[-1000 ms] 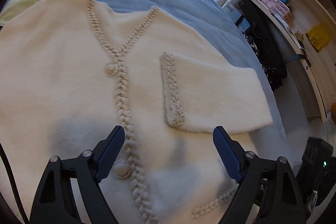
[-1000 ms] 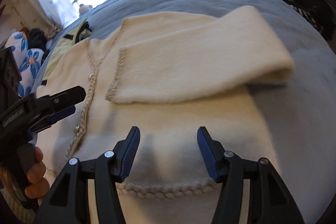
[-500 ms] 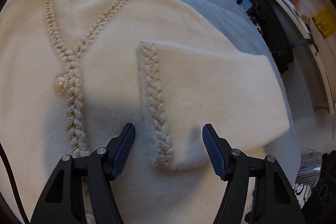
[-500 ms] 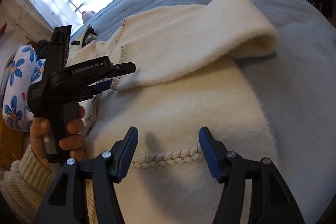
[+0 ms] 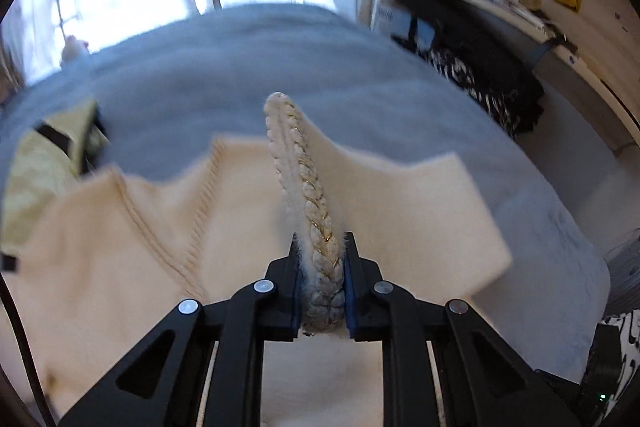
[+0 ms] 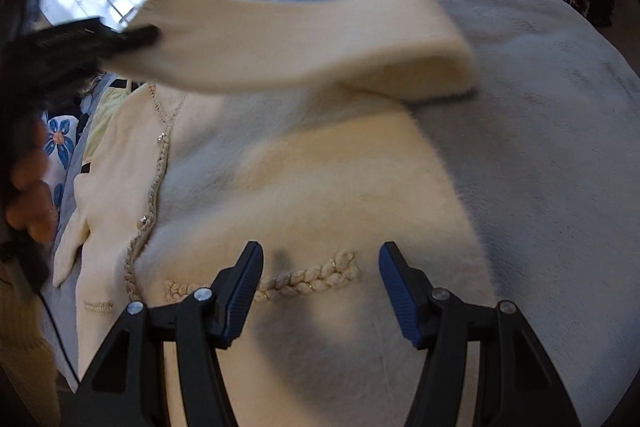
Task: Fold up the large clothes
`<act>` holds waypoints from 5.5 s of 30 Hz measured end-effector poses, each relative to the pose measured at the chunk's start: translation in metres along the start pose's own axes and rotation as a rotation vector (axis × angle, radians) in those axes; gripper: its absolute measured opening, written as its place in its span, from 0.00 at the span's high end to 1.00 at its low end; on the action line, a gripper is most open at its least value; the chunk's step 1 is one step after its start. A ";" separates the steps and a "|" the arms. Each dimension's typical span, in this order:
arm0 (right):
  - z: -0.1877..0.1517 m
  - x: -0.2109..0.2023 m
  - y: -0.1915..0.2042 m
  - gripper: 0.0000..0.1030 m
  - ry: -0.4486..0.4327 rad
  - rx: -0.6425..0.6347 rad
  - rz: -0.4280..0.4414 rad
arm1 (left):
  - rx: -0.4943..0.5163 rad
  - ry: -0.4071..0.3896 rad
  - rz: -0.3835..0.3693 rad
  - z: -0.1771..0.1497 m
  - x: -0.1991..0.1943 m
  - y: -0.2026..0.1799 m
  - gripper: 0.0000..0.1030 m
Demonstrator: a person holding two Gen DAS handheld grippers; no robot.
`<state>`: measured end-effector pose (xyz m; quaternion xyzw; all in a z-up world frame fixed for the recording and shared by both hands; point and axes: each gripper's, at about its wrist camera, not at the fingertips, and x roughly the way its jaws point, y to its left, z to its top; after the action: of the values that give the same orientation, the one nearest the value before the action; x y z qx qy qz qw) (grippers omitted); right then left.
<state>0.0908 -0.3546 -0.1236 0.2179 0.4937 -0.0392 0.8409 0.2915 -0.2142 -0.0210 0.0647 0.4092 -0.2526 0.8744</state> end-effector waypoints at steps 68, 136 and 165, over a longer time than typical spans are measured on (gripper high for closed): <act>0.224 0.126 -0.041 0.80 0.014 0.059 0.045 | -0.401 0.142 0.118 -0.070 0.083 0.222 0.74; -0.022 -0.005 0.085 0.66 0.052 -0.109 -0.091 | -0.265 0.082 0.308 -0.194 -0.136 0.097 0.55; -0.101 0.005 0.237 0.65 0.108 -0.392 -0.061 | -0.480 0.094 0.356 -0.300 -0.232 0.218 0.52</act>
<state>0.0780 -0.0993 -0.0917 0.0366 0.5425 0.0438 0.8381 0.0702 0.1603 -0.0648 -0.0613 0.4796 0.0117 0.8752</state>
